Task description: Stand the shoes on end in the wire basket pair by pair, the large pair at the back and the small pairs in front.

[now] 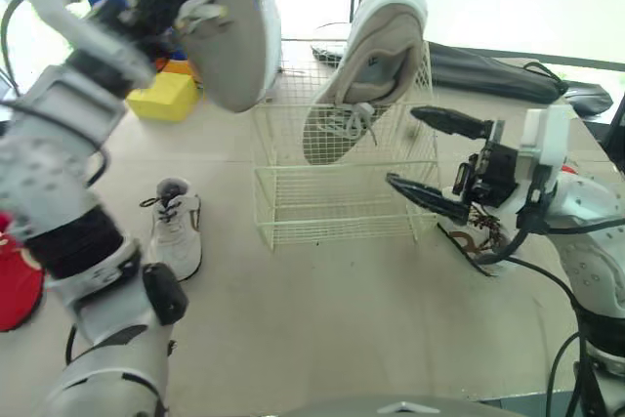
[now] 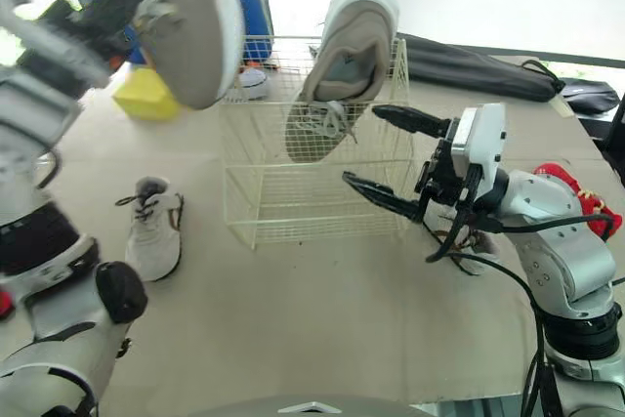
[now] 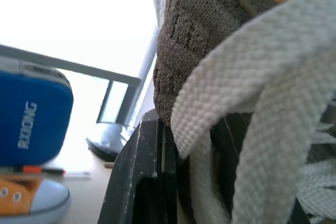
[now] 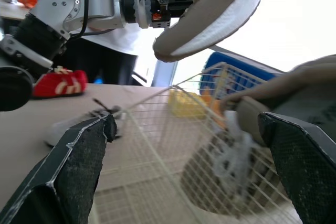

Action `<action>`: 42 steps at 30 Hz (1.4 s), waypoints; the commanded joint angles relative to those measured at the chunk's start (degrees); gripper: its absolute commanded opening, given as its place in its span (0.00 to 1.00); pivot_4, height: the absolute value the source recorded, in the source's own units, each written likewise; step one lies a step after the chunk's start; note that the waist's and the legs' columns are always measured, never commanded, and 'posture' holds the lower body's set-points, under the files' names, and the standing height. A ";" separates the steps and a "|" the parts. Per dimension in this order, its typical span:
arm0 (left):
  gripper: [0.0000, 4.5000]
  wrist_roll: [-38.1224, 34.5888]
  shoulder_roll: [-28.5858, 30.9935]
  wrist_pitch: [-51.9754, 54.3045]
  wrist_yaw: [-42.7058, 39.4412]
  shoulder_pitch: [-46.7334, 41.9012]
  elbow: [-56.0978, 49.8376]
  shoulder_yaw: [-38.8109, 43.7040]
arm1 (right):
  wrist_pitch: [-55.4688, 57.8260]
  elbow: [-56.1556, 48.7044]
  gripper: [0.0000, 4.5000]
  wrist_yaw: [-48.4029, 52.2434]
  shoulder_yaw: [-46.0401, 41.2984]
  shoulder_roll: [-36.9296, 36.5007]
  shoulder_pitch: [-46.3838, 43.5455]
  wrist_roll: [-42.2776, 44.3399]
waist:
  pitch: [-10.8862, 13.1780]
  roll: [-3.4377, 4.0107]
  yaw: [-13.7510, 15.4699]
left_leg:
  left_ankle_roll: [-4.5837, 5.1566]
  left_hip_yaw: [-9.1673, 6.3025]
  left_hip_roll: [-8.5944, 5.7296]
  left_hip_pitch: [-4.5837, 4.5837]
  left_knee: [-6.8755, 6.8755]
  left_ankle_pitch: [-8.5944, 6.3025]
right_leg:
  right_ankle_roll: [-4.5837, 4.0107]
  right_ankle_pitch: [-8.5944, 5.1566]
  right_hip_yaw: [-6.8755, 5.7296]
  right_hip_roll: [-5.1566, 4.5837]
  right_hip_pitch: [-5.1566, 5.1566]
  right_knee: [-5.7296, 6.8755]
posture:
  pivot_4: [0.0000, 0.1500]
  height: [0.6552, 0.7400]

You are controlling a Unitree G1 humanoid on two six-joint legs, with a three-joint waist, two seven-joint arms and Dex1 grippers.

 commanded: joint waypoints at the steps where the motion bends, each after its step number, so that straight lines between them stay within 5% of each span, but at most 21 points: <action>1: 0.14 17.48 -3.02 -22.53 -1.98 -2.78 4.29 -11.57 | 1.54 -6.80 1.00 -4.79 -3.91 -1.67 1.87 0.65 | -0.04 0.11 -0.11 | 0.00 0.05 0.00 0.00 -0.04 0.00 | 0.00 0.00 0.04 0.00 0.00 -0.03 | 1.00 1.00; 7: 0.14 33.32 -6.59 -47.93 -2.57 -0.90 12.85 -19.42 | 3.82 -11.59 1.00 -9.58 -5.76 -3.46 3.74 1.30 | 0.00 0.22 -0.21 | 0.02 0.42 0.33 0.05 0.01 -0.01 | 0.07 -0.01 0.29 0.12 0.06 -0.49 | 1.00 1.00; 13: 0.14 39.43 -4.28 -58.83 -2.18 6.29 15.71 -17.60 | 4.68 -13.59 1.00 -11.92 -6.92 -4.44 5.11 2.49 | -0.02 0.26 -0.16 | 0.23 0.39 0.32 0.03 0.23 -0.10 | 0.15 0.05 0.26 0.10 0.13 -0.43 | 1.00 1.00; 25: 0.14 36.68 -12.02 -44.55 -1.45 18.19 10.80 -18.63 | 4.23 -10.75 1.00 -10.32 -5.32 -4.62 3.34 2.73 | -0.44 0.65 -0.06 | 0.43 0.36 0.27 0.17 0.42 -0.22 | 0.20 0.06 0.22 0.09 0.41 -0.36 | 1.00 1.00; 32: 0.14 33.57 -10.44 -34.89 -5.46 25.79 3.36 -17.86 | 4.86 -10.75 1.00 -10.12 -5.06 -5.24 3.88 2.89 | -0.91 0.94 -0.21 | 0.68 0.38 0.24 0.32 0.43 -0.37 | 0.23 0.02 0.27 0.09 0.47 -0.21 | 1.00 1.00; 40: 0.99 16.59 -7.24 -14.56 -10.94 30.91 -9.61 -11.55 | 5.79 -10.80 1.00 -9.63 -5.11 -6.82 5.99 2.83 | -0.91 1.24 0.23 | 0.76 0.29 0.24 0.42 0.45 -0.42 | 0.44 -0.14 0.22 0.06 0.48 -0.06 | 1.00 1.00; 42: 0.99 12.81 -5.03 -10.98 -12.33 31.79 -12.87 -9.25 | 5.99 -10.50 1.00 -9.44 -5.54 -7.27 6.55 2.84 | -0.87 1.20 0.06 | 0.76 0.28 0.25 0.43 0.47 -0.42 | 0.45 -0.15 0.22 0.07 0.48 -0.01 | 1.00 1.00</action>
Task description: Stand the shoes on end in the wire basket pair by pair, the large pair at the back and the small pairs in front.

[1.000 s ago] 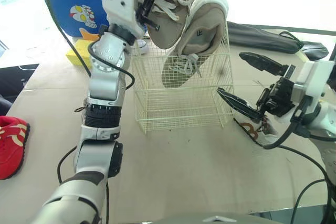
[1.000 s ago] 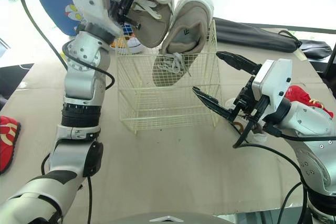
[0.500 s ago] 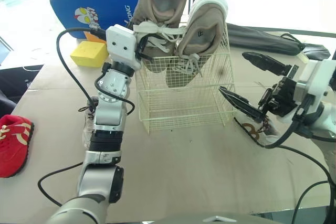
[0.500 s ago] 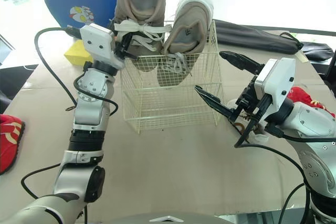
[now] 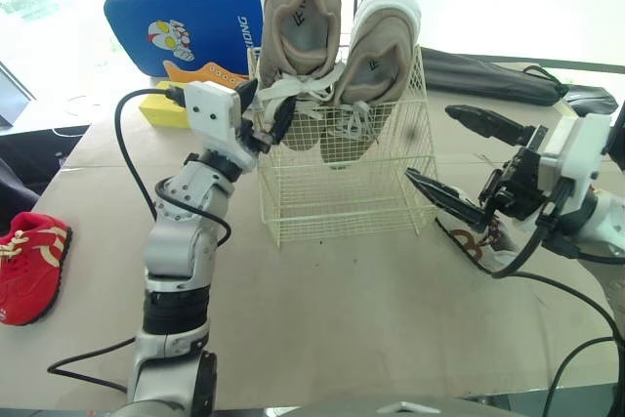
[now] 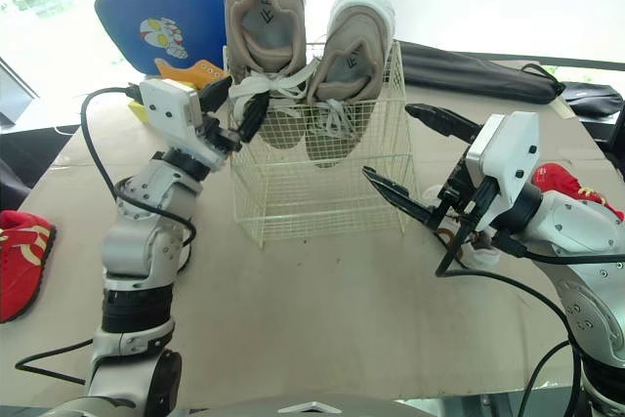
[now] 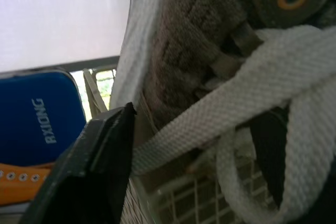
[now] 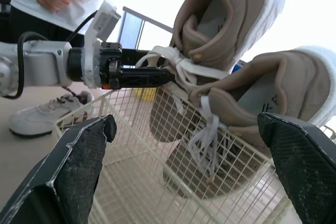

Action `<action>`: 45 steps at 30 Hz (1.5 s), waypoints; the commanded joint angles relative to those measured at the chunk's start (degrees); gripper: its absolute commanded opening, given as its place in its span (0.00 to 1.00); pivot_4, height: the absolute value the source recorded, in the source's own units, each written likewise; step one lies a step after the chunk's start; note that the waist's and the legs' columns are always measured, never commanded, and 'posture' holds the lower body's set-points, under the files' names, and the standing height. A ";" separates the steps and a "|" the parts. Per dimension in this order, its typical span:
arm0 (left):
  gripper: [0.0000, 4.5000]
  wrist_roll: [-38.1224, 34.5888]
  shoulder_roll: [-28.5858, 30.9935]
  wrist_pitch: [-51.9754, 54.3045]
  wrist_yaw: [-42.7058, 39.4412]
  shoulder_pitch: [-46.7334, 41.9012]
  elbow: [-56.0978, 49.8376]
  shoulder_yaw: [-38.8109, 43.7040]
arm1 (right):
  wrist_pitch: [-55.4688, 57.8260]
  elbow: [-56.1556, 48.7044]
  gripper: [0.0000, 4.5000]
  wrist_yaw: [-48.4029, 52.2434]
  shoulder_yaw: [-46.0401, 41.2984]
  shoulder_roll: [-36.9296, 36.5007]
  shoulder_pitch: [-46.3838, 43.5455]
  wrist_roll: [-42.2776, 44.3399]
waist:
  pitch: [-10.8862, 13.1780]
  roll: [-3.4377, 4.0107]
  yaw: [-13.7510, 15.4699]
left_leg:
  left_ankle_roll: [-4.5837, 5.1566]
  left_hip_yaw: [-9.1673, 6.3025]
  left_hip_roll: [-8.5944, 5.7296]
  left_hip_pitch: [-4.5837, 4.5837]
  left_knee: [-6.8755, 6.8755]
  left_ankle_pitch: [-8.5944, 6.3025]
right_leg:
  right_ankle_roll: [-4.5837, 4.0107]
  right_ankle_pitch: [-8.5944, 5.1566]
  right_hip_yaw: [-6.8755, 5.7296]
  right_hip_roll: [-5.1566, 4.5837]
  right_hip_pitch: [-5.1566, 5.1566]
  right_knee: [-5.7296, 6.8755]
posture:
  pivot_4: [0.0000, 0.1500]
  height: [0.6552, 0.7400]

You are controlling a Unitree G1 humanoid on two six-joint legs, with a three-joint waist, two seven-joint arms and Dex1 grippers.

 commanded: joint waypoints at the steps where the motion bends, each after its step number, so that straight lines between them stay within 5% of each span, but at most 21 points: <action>1: 0.99 -7.56 3.69 9.77 -2.65 2.38 -3.59 3.45 | 0.07 -0.45 1.00 0.55 -1.66 -1.32 0.66 0.61 | 0.06 0.02 -0.21 | 0.00 0.00 0.02 0.00 0.00 0.00 | -0.05 -0.04 0.00 0.02 -0.01 0.00 | 1.00 1.00; 10: 0.99 -29.31 18.88 20.88 -22.69 12.62 -12.42 11.71 | 4.38 1.99 1.00 1.57 -6.96 -4.57 5.43 6.27 | 0.47 -0.22 -0.45 | -0.19 0.11 0.03 -0.33 -0.03 0.10 | -0.47 0.01 0.13 0.05 -0.38 -0.04 | 1.00 1.00; 16: 0.99 -35.44 22.02 24.42 -28.19 12.34 -18.09 4.92 | 7.76 3.95 1.00 3.17 -13.80 -7.02 14.02 8.44 | 0.53 -0.24 1.51 | 0.19 -0.07 -0.13 -0.42 0.02 -0.12 | -0.34 -0.13 0.17 -0.02 -0.17 -0.44 | 1.00 1.00; 20: 0.99 -37.24 23.43 25.87 -31.89 10.75 -19.11 0.10 | 5.74 4.12 1.00 6.60 -21.48 -9.20 25.56 1.39 | 0.52 -0.23 2.04 | 0.19 -0.17 -0.23 -0.43 0.08 -0.12 | -0.30 -0.14 0.29 0.00 -0.03 -0.51 | 1.00 1.00; 35: 0.99 -14.29 18.06 9.28 -30.77 -0.16 6.65 -5.77 | 5.83 2.40 1.00 5.96 -18.17 -7.44 29.15 -2.04 | 0.48 -0.16 1.88 | 0.20 -0.03 -0.08 -0.30 0.11 -0.11 | -0.24 -0.16 0.43 0.13 -0.03 -0.35 | 1.00 1.00; 39: 0.99 -9.27 18.89 4.31 -31.82 -4.87 16.13 -5.56 | 7.15 3.95 1.00 3.73 -17.89 -8.01 25.34 -2.30 | 0.49 -0.12 1.62 | 0.19 -0.01 -0.08 -0.29 0.11 -0.11 | -0.23 -0.16 0.43 0.14 -0.05 -0.32 | 1.00 1.00; 45: 0.99 -9.37 19.49 4.42 -33.91 -4.44 16.25 -4.63 | 10.39 10.77 1.00 0.79 -12.38 -8.93 13.71 -3.60 | 0.46 -0.16 0.86 | 0.20 0.05 -0.10 -0.30 0.11 -0.11 | -0.29 -0.12 0.49 0.11 -0.07 -0.37 | 1.00 1.00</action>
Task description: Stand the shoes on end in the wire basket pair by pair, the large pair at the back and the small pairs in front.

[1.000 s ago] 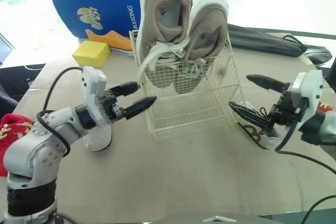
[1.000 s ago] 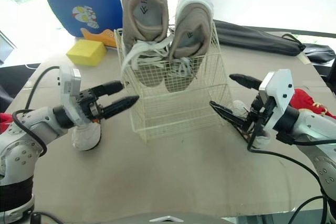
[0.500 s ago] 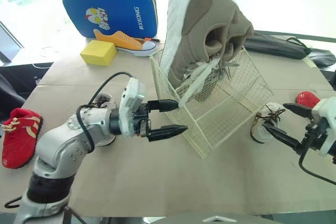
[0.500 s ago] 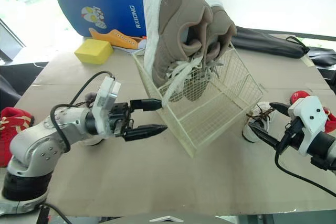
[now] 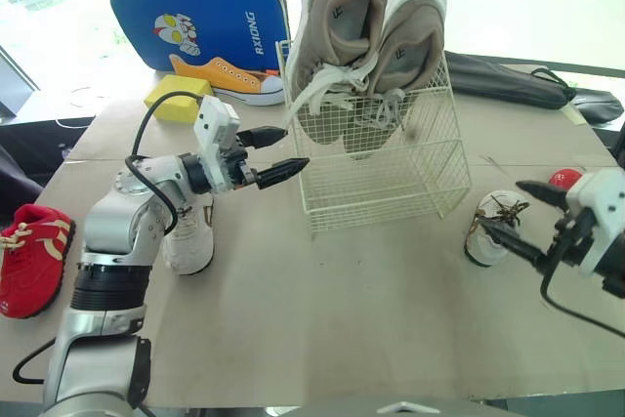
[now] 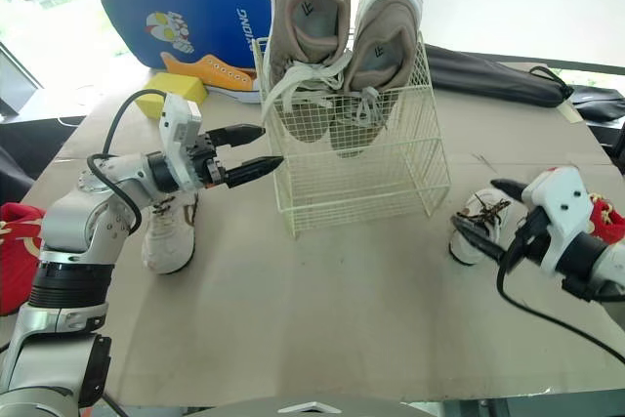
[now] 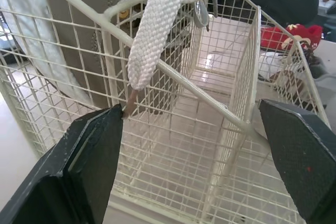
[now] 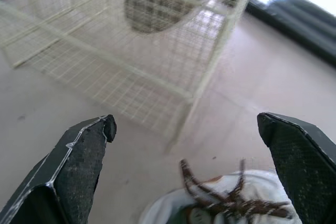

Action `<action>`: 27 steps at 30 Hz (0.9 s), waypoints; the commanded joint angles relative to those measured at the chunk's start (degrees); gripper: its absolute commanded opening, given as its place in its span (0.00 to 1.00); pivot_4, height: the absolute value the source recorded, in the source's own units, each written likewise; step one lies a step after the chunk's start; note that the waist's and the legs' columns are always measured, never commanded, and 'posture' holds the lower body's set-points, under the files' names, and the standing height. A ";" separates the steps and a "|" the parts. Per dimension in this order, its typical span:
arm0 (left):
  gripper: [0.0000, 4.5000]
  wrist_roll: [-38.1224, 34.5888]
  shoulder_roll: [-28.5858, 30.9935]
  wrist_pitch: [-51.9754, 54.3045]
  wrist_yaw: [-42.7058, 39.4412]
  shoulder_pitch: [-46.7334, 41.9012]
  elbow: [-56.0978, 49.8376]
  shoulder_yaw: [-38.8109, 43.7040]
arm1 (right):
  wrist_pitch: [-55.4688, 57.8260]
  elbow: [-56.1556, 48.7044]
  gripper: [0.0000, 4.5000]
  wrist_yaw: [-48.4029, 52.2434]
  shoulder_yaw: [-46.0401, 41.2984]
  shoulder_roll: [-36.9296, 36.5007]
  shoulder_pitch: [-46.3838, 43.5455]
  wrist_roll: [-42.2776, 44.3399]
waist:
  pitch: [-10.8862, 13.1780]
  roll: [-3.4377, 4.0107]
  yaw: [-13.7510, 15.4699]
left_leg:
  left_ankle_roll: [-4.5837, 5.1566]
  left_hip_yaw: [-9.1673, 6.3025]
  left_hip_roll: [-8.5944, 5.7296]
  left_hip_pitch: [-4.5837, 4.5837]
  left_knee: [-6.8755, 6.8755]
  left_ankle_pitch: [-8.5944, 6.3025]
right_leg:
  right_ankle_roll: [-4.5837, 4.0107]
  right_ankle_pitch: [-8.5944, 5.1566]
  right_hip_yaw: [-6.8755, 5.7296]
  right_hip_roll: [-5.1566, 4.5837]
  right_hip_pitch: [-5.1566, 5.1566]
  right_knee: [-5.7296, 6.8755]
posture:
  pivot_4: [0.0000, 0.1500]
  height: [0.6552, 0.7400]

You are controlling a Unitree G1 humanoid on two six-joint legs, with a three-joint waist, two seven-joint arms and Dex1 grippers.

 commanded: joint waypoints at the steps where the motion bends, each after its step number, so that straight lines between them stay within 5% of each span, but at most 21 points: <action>1: 1.00 1.17 0.87 0.89 0.07 1.54 -1.10 0.60 | -0.33 4.17 0.94 -1.31 5.08 -1.88 -6.70 -4.09 | 0.01 0.01 -0.10 | 0.00 -0.01 0.00 0.00 0.00 0.00 | 0.00 0.00 0.00 0.00 -0.01 -0.01 | 1.00 1.00; 3: 1.00 1.38 0.89 1.33 0.82 2.31 -2.20 0.94 | -0.90 9.56 0.83 -2.92 9.92 -2.61 -13.35 -8.76 | 0.05 0.08 -0.28 | 0.00 0.02 0.01 -0.01 0.00 0.00 | 0.01 -0.01 0.01 -0.01 -0.03 -0.02 | 1.00 1.00; 8: 1.00 -0.41 -0.57 4.97 5.00 5.36 -8.47 2.48 | -9.92 25.70 0.27 -2.71 24.45 -1.24 -28.56 -23.59 | 0.03 0.05 -0.77 | -0.01 0.02 0.00 -0.01 -0.02 0.01 | 0.02 -0.01 0.00 0.01 -0.10 0.03 | 1.00 1.00; 11: 1.00 -1.41 -1.28 7.29 7.01 7.30 -12.07 2.99 | -11.73 30.47 0.01 1.49 28.64 2.15 -33.43 -24.11 | -0.02 -0.03 -1.16 | -0.25 0.01 -0.02 -0.03 -0.04 0.16 | -0.14 0.14 0.01 0.01 -0.09 0.01 | 1.00 1.00; 17: 1.00 -3.61 -0.88 11.54 8.73 8.52 -15.12 4.75 | -9.83 23.91 0.01 12.74 29.76 4.54 -32.74 -16.11 | 0.02 0.00 -1.46 | -0.25 -0.10 -0.07 -0.07 -0.05 0.16 | -0.04 0.22 0.04 0.02 -0.09 -0.03 | 1.00 1.00; 27: 1.00 -4.44 1.66 15.01 10.07 12.39 -17.94 9.51 | -2.53 14.12 0.01 8.00 24.92 6.14 -26.61 -14.13 | 0.04 0.02 -2.41 | -0.25 0.04 0.01 -0.01 -0.10 0.14 | 0.01 0.24 0.19 0.08 -0.30 0.29 | 1.00 1.00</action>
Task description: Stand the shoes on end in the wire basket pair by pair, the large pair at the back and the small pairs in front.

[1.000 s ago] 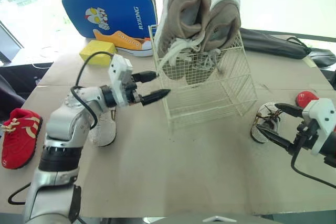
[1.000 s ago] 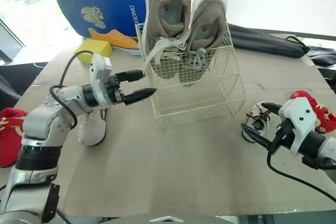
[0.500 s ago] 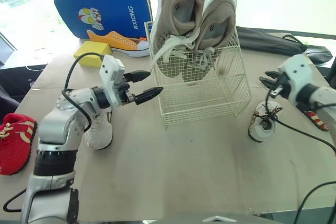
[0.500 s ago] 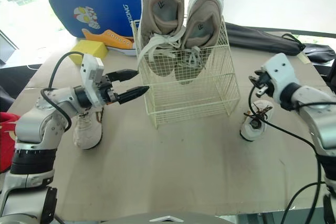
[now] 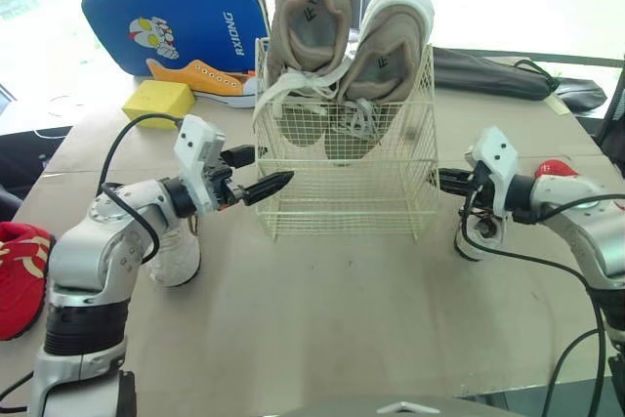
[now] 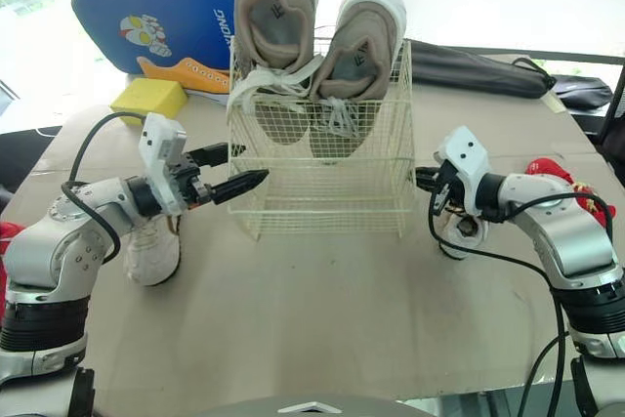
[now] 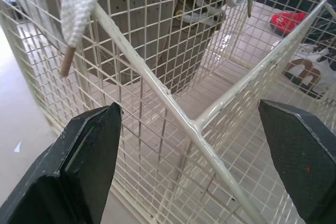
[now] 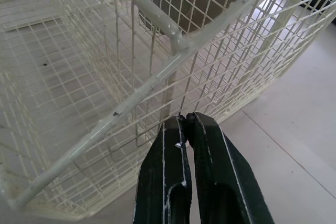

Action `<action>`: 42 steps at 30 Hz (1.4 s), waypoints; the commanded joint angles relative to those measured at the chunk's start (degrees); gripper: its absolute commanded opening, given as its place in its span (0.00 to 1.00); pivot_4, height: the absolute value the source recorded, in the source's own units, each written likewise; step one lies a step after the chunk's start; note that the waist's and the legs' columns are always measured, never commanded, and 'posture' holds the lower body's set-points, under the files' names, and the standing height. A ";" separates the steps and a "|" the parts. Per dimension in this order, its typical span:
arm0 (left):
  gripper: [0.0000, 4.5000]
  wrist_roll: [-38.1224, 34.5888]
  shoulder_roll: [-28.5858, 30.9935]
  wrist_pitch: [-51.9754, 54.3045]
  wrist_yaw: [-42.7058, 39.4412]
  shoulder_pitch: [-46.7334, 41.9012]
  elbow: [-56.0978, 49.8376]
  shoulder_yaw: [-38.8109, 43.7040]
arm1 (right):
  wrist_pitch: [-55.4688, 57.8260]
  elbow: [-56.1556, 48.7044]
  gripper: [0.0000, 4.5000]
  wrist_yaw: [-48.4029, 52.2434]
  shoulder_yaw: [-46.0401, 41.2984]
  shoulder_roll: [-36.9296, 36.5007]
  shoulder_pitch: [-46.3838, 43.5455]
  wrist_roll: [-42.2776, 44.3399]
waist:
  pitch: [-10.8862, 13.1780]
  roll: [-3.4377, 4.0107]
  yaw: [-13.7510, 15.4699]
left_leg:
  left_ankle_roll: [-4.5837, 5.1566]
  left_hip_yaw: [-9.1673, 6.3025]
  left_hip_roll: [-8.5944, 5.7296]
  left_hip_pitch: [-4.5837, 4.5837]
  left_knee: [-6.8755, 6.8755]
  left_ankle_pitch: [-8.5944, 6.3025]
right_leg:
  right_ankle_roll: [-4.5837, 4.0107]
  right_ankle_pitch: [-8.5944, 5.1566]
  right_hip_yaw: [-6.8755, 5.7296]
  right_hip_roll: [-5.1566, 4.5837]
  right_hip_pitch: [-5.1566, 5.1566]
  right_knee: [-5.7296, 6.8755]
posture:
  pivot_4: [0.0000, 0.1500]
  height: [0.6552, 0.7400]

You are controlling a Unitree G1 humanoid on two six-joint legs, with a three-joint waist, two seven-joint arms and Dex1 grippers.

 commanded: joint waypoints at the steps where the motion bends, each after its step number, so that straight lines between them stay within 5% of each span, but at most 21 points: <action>1: 1.00 -1.41 0.59 1.22 0.89 1.77 -3.49 1.62 | 0.17 -4.65 0.01 -3.46 -4.75 1.07 1.08 0.92 | 0.01 0.01 -0.09 | -0.01 0.01 0.00 -0.01 0.00 0.00 | 0.00 0.00 0.02 0.00 -0.02 0.01 | 1.00 1.00; 6: 1.00 -5.35 0.51 1.93 2.81 4.58 -5.62 8.85 | 1.07 -5.80 0.01 -7.92 -14.58 0.65 7.44 1.30 | 0.00 -0.07 0.22 | -0.02 0.06 -0.04 -0.03 0.00 0.00 | 0.01 0.01 0.09 -0.04 -0.04 -0.01 | 1.00 1.00; 11: 1.00 -12.51 2.54 6.09 2.38 6.43 -6.87 15.41 | 4.49 -14.24 0.44 -9.57 -24.19 1.30 16.07 6.54 | 0.02 -0.08 1.10 | 0.08 -0.01 -0.04 -0.06 0.00 -0.06 | -0.07 -0.07 0.05 -0.05 -0.04 0.00 | 1.00 1.00; 12: 1.00 -14.82 2.97 6.94 1.38 5.97 -7.58 15.62 | 5.90 -16.52 0.61 -10.54 -25.47 1.81 17.74 7.73 | 0.02 -0.08 1.07 | 0.20 -0.02 -0.04 -0.04 0.00 -0.14 | -0.08 -0.15 0.05 -0.05 -0.02 0.01 | 1.00 1.00; 16: 1.00 -27.77 6.96 13.48 -4.43 4.20 -13.70 12.48 | 10.64 -28.40 0.99 -18.49 -29.88 6.26 25.94 9.47 | 0.00 -0.16 1.25 | 0.22 -0.02 -0.04 -0.03 0.01 -0.15 | 0.03 -0.26 0.05 -0.06 0.01 0.03 | 1.00 1.00; 20: 1.00 -31.23 6.80 15.03 -5.16 -2.85 -17.67 2.96 | 9.46 -40.69 0.99 -30.64 -25.62 12.06 39.69 7.66 | -0.07 0.02 1.48 | 0.19 -0.08 -0.10 -0.05 0.00 -0.17 | 0.17 -0.36 0.05 -0.11 0.00 0.08 | 1.00 1.00; 26: 1.00 -19.94 5.97 8.98 -9.56 -9.29 -17.70 -10.36 | 5.92 -40.92 0.99 -49.62 -10.25 12.62 47.75 6.50 | -0.07 -0.05 0.51 | -0.05 0.23 -0.10 0.12 0.00 -0.27 | 0.22 -0.40 0.38 -0.05 0.00 0.12 | 1.00 1.00; 32: 1.00 -15.20 3.80 5.02 -13.34 -12.25 -13.80 -14.61 | 12.35 -37.73 0.99 -60.36 -2.77 22.40 41.35 0.94 | -0.06 -0.09 0.92 | -0.04 0.10 -0.01 0.00 -0.05 -0.01 | 0.19 -0.41 0.32 0.11 -0.13 0.05 | 1.00 1.00; 42: 1.00 -12.59 3.16 3.19 -14.96 -11.98 -13.20 -15.07 | 14.39 -25.29 0.99 -65.84 -4.35 32.80 31.64 -8.78 | -0.09 -0.13 0.87 | 0.02 0.13 -0.03 0.00 -0.06 -0.01 | 0.20 -0.40 0.38 0.17 -0.20 0.07 | 1.00 1.00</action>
